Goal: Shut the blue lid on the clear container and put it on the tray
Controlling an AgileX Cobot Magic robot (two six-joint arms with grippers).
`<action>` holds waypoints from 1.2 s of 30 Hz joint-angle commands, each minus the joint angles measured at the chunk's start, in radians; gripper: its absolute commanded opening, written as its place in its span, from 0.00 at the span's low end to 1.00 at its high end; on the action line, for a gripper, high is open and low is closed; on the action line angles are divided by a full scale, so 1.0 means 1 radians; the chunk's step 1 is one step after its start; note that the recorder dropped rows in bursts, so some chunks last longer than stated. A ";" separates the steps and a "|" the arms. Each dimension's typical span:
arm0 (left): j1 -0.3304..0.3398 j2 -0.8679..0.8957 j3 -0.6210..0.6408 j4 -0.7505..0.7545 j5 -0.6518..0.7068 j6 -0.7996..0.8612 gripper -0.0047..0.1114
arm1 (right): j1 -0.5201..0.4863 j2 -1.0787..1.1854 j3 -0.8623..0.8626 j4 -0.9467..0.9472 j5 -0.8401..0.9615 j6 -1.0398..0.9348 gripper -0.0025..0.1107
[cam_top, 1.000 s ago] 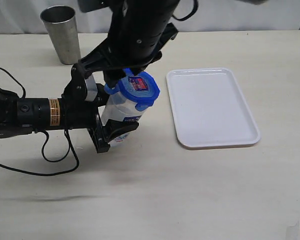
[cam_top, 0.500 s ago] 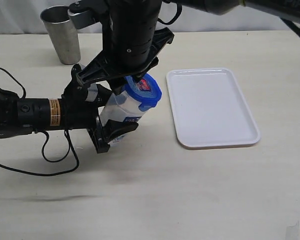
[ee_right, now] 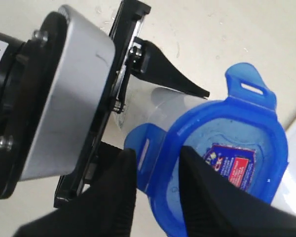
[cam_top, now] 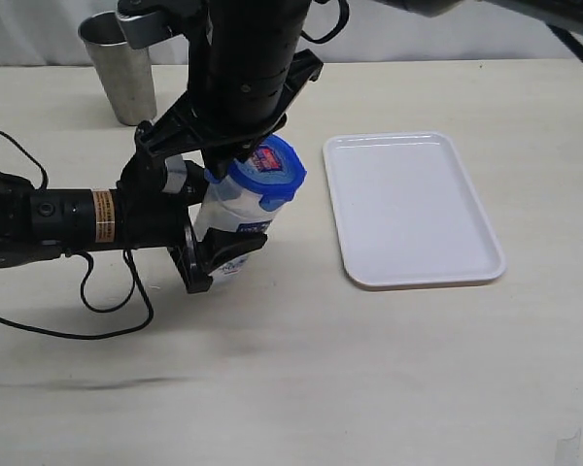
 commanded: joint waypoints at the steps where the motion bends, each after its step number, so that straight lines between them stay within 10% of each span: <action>1: 0.000 -0.010 -0.007 -0.003 -0.052 0.003 0.04 | 0.039 0.070 0.021 -0.094 0.018 0.032 0.25; 16: 0.000 -0.010 -0.007 -0.003 -0.054 0.003 0.04 | 0.115 0.065 0.021 -0.234 0.018 0.047 0.25; 25: 0.000 -0.010 -0.007 -0.001 -0.085 0.112 0.04 | 0.115 -0.083 0.021 -0.153 0.018 -0.158 0.47; 36: 0.000 -0.010 -0.007 0.185 -0.144 0.410 0.04 | 0.113 -0.289 0.104 -0.130 0.018 -0.506 0.49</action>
